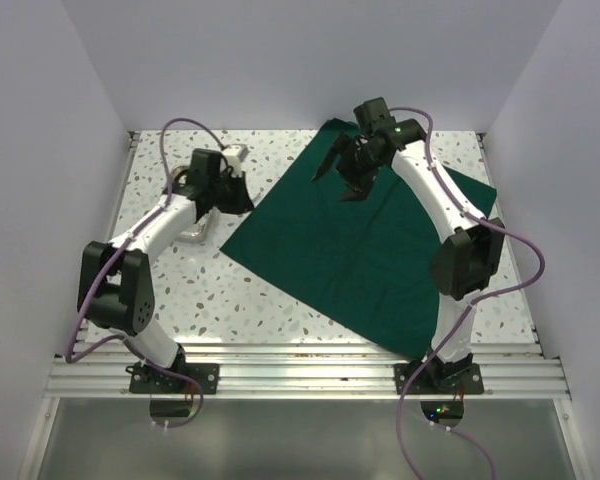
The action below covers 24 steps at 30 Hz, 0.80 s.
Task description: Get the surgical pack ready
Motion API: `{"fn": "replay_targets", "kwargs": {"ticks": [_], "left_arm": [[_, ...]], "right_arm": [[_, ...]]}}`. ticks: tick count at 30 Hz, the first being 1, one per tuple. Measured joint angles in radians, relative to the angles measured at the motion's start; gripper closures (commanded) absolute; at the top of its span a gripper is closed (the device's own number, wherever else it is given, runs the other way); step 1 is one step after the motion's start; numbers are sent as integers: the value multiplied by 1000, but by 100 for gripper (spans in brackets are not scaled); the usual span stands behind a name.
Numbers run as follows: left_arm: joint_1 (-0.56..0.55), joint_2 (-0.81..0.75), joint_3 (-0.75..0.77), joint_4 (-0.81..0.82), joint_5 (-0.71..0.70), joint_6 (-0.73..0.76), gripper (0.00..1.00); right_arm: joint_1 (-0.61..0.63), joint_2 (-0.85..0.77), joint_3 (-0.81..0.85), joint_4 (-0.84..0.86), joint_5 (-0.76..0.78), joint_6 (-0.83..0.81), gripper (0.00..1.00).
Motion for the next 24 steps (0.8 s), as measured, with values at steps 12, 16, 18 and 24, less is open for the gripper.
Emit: {"fn": "replay_targets", "kwargs": {"ticks": [12,16,18,24], "left_arm": [[467,83,52,-95,-25,-66,72],[465,188,98,-115,-7,-76,40],[465,208,100,-133,-10,-85,32],[465,199,127,-188,-96,-74,25]], "right_arm": [[-103,28,-216,-63,84,-339,39],[-132,38,-204,-60,97,-393,40],[-124,58,-158,-55,98,-409,40],[-51,210,24,-17,101,-434,56]]}}
